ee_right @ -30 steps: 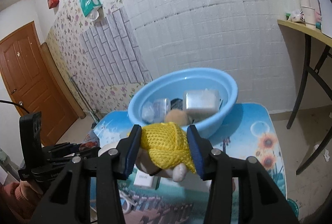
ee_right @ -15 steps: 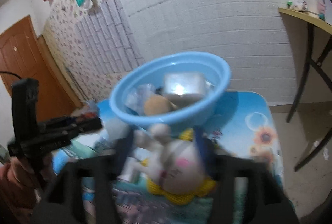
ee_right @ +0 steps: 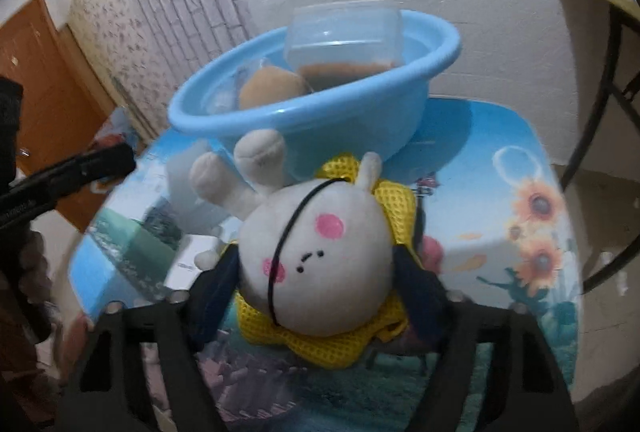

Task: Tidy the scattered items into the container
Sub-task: 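Carry the snack packet over the basin with the left tool while the right tool carries the bunny toward it, then open both tools to drop the snack packet and bunny into the basin, then withdraw both tools and lower them toward the charger and earphone hook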

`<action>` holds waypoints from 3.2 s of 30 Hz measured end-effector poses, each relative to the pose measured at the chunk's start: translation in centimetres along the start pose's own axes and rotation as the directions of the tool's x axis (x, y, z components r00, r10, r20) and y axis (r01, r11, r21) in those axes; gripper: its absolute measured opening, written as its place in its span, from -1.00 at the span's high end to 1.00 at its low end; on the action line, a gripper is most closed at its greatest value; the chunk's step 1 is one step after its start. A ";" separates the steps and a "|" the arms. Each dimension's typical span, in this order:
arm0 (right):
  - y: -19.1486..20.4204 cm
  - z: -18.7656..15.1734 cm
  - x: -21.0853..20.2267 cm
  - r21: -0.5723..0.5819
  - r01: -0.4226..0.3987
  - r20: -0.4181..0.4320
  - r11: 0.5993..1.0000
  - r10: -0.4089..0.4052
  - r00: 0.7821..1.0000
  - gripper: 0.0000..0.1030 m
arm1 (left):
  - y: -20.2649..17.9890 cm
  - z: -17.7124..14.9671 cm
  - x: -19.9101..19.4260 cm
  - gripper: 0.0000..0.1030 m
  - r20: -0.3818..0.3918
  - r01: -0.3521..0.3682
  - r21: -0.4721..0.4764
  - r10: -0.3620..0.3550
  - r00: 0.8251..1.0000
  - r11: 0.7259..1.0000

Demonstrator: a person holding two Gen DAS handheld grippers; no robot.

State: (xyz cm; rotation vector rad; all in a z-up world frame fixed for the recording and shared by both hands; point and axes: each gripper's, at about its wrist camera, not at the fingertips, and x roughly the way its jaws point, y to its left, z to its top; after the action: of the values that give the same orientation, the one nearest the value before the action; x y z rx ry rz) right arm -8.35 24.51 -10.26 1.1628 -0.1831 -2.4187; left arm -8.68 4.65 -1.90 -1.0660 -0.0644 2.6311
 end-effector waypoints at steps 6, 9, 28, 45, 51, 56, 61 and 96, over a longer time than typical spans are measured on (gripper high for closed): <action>-0.6 -0.7 -2.0 0.049 -0.133 0.045 0.990 0.131 0.990 -0.16 | -0.4 0.5 -0.8 0.40 0.018 0.004 0.008 -0.004 1.000 1.000; 0.4 -0.6 -4.0 0.013 -0.155 0.096 0.988 0.153 0.984 -0.16 | -0.7 1.0 -1.3 0.40 0.031 0.016 0.014 -0.016 0.999 1.000; -0.2 4.0 -7.9 -0.028 -0.089 0.226 0.996 0.093 0.970 -0.17 | -3.3 4.7 0.8 0.39 0.051 0.029 0.094 -0.034 0.998 0.995; -1.4 9.2 -3.0 -0.002 -0.089 0.270 0.996 0.086 0.959 -0.20 | -4.1 6.2 6.2 0.37 0.002 0.032 0.114 -0.032 0.999 0.993; -1.4 10.3 -1.1 0.000 -0.084 0.269 0.996 0.081 0.960 -0.22 | -3.5 6.6 6.9 0.17 0.013 0.038 0.098 -0.039 0.999 0.994; -1.7 10.8 -0.3 0.014 -0.078 0.276 0.997 0.071 0.959 -0.35 | -3.4 7.0 6.9 0.07 0.026 0.038 0.091 -0.041 0.999 0.995; -1.4 10.6 -1.4 0.016 -0.026 0.302 1.000 0.020 0.953 -0.42 | -3.0 6.8 6.2 -0.02 0.036 0.038 0.078 -0.041 0.999 0.996; 4.0 -0.7 -6.3 0.020 0.057 0.136 0.998 -0.059 0.989 -0.43 | 0.0 -7.9 -3.4 -0.42 -0.034 0.007 -0.022 -0.007 0.999 1.000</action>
State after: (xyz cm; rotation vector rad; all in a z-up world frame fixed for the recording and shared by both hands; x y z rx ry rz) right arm -3.07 23.81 -5.02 1.0223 -0.2143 -2.5544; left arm -0.96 3.13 -5.33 -1.1151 -0.0894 2.6109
